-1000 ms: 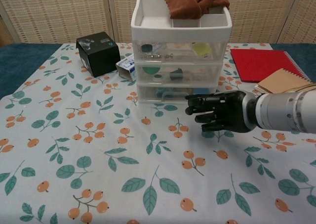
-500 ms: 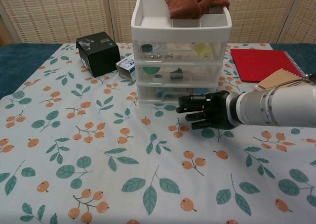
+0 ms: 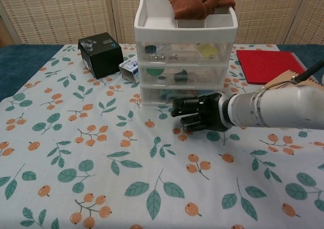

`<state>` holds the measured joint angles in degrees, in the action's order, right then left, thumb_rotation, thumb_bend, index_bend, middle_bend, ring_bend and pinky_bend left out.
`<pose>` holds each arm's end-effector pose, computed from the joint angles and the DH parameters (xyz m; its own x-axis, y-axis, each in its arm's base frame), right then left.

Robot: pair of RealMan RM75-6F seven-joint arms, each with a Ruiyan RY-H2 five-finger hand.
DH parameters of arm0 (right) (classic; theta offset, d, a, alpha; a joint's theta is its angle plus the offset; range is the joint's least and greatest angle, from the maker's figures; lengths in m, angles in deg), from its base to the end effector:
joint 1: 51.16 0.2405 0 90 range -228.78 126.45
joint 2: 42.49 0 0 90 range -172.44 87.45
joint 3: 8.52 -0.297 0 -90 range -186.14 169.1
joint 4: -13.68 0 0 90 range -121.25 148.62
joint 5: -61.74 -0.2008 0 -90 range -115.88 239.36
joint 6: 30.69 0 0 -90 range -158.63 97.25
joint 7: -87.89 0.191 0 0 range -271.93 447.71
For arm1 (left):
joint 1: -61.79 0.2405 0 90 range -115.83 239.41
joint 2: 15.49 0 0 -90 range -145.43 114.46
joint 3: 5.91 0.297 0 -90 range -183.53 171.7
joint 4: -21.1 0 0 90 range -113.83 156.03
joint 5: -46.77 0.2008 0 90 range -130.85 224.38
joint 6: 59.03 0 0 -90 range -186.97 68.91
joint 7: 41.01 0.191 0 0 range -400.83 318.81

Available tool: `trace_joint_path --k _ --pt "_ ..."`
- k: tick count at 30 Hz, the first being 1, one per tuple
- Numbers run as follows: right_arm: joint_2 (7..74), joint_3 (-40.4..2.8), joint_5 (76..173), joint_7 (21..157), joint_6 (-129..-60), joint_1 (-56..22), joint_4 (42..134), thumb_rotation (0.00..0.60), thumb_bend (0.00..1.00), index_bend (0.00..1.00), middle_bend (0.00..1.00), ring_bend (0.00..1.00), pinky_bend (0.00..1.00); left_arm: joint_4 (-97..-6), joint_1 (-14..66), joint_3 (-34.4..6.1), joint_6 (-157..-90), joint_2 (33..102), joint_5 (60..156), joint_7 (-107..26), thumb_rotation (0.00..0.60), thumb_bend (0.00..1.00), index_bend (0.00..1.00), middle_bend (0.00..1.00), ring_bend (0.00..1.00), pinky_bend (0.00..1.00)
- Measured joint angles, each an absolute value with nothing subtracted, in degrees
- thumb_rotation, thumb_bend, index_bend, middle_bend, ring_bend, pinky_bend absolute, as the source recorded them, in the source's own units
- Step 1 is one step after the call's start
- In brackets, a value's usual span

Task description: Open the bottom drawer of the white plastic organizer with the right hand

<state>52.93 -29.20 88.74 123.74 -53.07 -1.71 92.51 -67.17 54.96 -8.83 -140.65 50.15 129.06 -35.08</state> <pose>-0.1414 -0.4071 -0.1220 -0.8369 -0.4541 0.3058 -0.5439 0.6265 -0.5582 -0.3634 0.2436 0.1778 0.5192 0.0459 0.8534 0.8535 0.0238 -0.5205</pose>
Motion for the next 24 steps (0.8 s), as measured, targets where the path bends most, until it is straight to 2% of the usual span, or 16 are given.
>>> trace_joint_path --k 24 --pt "55.39 -29.74 88.30 120.87 -52.01 0.17 88.24 0.600 0.57 0.00 0.65 0.84 0.97 -68.62 54.84 -8.93 -140.61 49.17 128.69 -34.17 0.600 0.23 0.26 0.19 0.21 0.14"
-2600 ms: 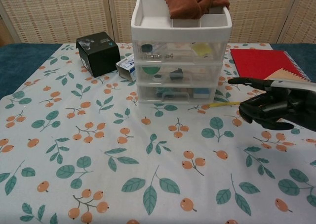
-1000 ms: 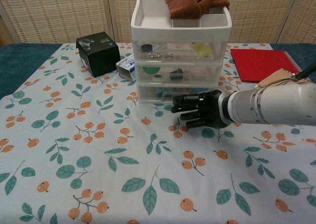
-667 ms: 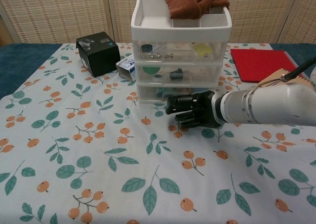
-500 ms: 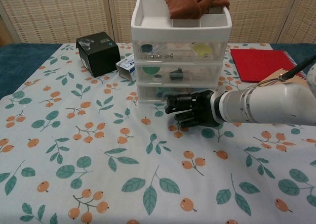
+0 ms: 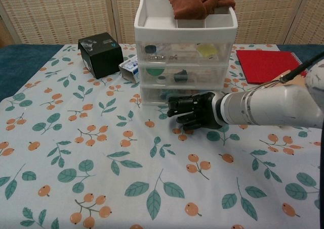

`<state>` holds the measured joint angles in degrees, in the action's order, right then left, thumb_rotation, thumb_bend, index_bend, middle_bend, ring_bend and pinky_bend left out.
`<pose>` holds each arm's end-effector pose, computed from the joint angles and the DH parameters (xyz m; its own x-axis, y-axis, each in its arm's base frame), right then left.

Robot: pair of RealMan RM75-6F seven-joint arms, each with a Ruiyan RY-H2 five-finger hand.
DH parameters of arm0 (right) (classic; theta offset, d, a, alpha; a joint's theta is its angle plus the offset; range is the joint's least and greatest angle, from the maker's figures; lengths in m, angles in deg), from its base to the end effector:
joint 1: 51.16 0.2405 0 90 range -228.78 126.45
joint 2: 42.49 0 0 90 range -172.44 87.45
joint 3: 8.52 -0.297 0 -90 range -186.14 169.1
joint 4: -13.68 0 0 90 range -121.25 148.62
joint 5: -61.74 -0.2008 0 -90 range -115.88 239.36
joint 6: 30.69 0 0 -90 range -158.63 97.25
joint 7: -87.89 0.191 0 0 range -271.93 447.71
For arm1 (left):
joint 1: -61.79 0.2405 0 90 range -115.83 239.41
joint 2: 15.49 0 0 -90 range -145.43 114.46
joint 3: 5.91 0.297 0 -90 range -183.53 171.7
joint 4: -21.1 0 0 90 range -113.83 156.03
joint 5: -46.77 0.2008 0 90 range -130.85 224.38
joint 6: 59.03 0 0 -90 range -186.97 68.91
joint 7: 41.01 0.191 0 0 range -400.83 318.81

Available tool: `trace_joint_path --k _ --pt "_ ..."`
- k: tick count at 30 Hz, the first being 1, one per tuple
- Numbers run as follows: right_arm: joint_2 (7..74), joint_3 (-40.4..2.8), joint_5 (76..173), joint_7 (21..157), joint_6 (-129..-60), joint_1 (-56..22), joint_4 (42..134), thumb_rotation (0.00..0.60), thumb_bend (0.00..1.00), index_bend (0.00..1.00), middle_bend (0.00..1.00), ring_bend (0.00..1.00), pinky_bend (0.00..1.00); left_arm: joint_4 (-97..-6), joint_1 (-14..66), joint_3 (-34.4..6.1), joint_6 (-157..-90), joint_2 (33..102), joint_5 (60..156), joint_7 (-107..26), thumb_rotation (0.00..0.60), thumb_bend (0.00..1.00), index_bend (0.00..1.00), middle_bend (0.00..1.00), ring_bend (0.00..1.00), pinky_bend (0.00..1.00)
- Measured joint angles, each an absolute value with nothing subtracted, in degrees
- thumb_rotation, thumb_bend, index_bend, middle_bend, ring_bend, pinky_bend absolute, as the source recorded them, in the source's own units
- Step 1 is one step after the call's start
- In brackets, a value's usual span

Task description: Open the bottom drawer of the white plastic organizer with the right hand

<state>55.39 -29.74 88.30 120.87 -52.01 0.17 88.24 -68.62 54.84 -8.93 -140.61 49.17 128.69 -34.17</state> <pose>-0.1353 -0.4173 -0.1329 -0.8053 -0.4855 0.3404 -0.5899 0.5980 -0.5426 -0.3600 0.2442 0.1820 0.5250 0.0455 0.8499 0.8499 0.0259 -0.5264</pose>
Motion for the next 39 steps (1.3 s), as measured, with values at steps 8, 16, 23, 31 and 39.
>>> trace_joint_path --k 8,16,23,31,39 --pt "55.96 -29.66 87.96 120.31 -51.30 0.74 87.05 0.600 0.57 0.00 0.65 0.84 0.97 -68.87 54.89 -8.90 -140.61 49.04 128.55 -33.98 0.600 0.23 0.26 0.19 0.21 0.14" --pt "55.91 -29.83 88.94 119.81 -51.57 0.24 87.55 0.600 0.57 0.01 0.65 0.84 0.97 -68.84 54.89 -8.90 -140.61 49.04 128.49 -34.02 0.600 0.23 0.26 0.19 0.21 0.14" --pt "56.15 -29.94 89.47 119.52 -51.62 -0.01 87.49 0.600 0.58 0.03 0.65 0.84 0.97 -68.75 54.88 -8.87 -140.54 49.07 128.43 -33.99 0.600 0.23 0.26 0.19 0.21 0.14" --pt "56.41 -30.37 90.38 119.16 -52.21 -0.34 87.31 0.600 0.59 0.06 0.65 0.84 0.97 -68.62 54.85 -8.83 -140.47 49.16 128.46 -34.05 0.600 0.23 0.26 0.19 0.21 0.14" --pt "56.41 -30.24 90.41 118.91 -51.62 -0.30 87.18 0.600 0.59 0.10 0.65 0.84 0.97 -68.76 54.90 -8.75 -140.38 49.09 128.32 -33.92 0.600 0.23 0.26 0.19 0.21 0.14"
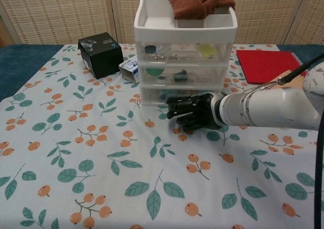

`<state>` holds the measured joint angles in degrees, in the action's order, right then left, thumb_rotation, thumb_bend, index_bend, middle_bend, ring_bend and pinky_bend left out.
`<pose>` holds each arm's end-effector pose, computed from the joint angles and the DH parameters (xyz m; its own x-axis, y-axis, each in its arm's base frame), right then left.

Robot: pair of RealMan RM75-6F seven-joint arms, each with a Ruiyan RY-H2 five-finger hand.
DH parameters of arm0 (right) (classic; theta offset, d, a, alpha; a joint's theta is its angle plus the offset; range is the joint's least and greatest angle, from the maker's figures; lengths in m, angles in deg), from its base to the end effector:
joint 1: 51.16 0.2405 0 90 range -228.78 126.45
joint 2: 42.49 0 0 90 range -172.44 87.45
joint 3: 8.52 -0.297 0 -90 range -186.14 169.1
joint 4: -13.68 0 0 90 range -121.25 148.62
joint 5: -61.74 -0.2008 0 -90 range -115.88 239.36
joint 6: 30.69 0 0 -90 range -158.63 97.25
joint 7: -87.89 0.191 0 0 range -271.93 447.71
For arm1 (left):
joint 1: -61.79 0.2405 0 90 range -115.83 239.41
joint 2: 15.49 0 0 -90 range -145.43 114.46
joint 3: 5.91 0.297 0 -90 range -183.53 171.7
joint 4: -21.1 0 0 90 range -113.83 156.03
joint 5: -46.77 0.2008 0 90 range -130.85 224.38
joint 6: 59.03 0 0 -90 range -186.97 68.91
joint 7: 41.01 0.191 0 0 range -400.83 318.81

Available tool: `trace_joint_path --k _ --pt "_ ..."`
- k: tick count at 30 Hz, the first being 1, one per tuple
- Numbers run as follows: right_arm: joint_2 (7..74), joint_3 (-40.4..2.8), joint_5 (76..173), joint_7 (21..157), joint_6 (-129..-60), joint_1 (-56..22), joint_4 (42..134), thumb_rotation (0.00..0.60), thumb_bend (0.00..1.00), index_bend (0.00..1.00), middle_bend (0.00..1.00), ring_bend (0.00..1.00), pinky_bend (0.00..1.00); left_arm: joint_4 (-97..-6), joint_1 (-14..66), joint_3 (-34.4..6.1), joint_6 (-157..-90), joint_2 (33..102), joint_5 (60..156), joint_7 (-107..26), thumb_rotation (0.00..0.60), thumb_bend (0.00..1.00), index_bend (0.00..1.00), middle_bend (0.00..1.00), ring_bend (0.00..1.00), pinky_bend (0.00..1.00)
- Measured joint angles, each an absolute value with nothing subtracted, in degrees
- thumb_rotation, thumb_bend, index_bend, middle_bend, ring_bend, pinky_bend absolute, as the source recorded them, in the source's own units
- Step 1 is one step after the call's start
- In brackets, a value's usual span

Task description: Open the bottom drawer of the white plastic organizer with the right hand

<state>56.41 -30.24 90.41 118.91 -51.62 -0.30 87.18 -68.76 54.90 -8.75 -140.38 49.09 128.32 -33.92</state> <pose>-0.1348 -0.4171 -0.1371 -0.7729 -0.5193 0.3646 -0.6307 0.5662 -0.5307 -0.3617 0.2431 0.1815 0.5270 0.0541 0.8482 0.8481 0.0320 -0.5289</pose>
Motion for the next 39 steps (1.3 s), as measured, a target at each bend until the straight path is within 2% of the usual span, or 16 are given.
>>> trace_joint_path --k 21,26,39 --pt "54.82 -29.26 92.62 118.61 -52.37 -3.18 92.38 0.600 0.59 0.13 0.65 0.84 0.97 -68.88 54.83 -8.58 -140.42 49.13 128.79 -34.12 0.600 0.23 0.26 0.19 0.21 0.14" --pt "53.61 -29.13 94.08 118.68 -52.76 -4.84 94.93 0.600 0.59 0.00 0.65 0.84 0.97 -69.02 54.78 -8.60 -140.45 49.09 128.89 -34.08 0.600 0.23 0.26 0.19 0.21 0.14" --pt "49.62 -28.68 95.86 119.45 -52.15 -7.75 100.56 0.600 0.60 0.00 0.64 0.84 0.97 -69.25 54.62 -8.47 -140.46 49.03 129.46 -34.51 0.600 0.23 0.26 0.19 0.21 0.14"
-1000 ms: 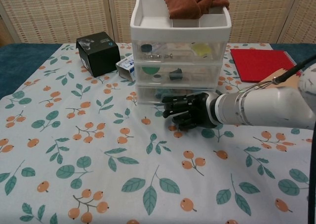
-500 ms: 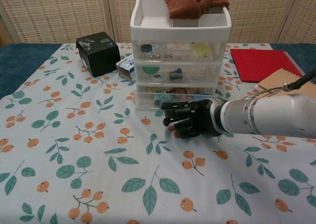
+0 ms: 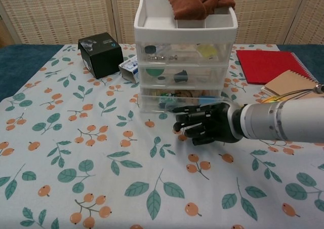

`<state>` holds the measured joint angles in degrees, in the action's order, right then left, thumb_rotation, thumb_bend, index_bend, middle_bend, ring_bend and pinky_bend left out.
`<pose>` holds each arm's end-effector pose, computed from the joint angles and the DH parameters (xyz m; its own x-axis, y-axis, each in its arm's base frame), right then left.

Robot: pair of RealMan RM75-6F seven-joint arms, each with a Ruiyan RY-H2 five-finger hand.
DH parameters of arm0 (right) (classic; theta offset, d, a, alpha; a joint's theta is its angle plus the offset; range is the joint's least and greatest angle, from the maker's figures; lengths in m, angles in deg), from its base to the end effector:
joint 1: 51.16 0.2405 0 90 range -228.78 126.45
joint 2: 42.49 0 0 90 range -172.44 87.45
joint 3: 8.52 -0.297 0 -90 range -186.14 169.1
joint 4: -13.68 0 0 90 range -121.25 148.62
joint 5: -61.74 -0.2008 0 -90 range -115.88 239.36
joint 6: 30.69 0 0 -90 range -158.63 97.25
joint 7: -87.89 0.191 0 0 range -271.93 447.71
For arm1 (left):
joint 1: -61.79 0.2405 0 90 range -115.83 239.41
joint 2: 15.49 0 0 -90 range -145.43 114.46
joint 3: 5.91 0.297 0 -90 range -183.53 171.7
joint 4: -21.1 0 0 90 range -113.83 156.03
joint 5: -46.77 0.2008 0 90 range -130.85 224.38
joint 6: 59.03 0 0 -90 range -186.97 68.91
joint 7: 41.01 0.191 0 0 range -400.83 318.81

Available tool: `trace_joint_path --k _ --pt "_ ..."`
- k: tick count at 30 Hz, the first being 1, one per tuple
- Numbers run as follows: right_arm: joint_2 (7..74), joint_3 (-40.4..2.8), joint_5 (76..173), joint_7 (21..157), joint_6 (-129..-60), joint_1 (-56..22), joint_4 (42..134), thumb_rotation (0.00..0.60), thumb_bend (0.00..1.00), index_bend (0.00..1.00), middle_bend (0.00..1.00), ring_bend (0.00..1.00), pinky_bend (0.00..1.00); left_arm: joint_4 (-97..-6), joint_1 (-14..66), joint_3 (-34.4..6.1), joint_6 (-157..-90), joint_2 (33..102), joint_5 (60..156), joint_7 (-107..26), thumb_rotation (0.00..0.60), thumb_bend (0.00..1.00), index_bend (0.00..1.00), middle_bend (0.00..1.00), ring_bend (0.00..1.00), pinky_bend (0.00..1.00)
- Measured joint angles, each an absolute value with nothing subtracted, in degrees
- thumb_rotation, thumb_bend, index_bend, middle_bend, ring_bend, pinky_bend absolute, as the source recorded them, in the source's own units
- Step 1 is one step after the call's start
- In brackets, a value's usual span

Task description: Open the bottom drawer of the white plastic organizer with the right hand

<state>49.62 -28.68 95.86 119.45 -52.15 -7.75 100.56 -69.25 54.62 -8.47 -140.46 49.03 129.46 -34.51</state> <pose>-0.1494 -0.3698 -0.1115 -0.7641 -0.5656 0.3102 -0.6350 0.5751 -0.5157 -0.3559 0.2437 0.1787 0.5152 0.0533 0.8554 0.8564 0.0075 -0.5163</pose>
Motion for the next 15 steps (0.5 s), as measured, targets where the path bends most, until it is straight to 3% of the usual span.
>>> trace_joint_path --k 8,15 --pt "43.85 -28.60 103.15 116.83 -55.47 -11.02 109.67 0.600 0.60 0.00 0.63 0.84 0.97 -69.71 54.53 -8.27 -140.48 49.20 129.97 -34.42 0.600 0.23 0.26 0.19 0.21 0.14" --pt "40.10 -27.90 104.47 113.96 -58.65 -11.15 110.73 0.600 0.60 0.00 0.63 0.84 0.97 -70.21 54.56 -8.01 -140.43 49.18 130.20 -34.37 0.600 0.23 0.26 0.19 0.21 0.14"
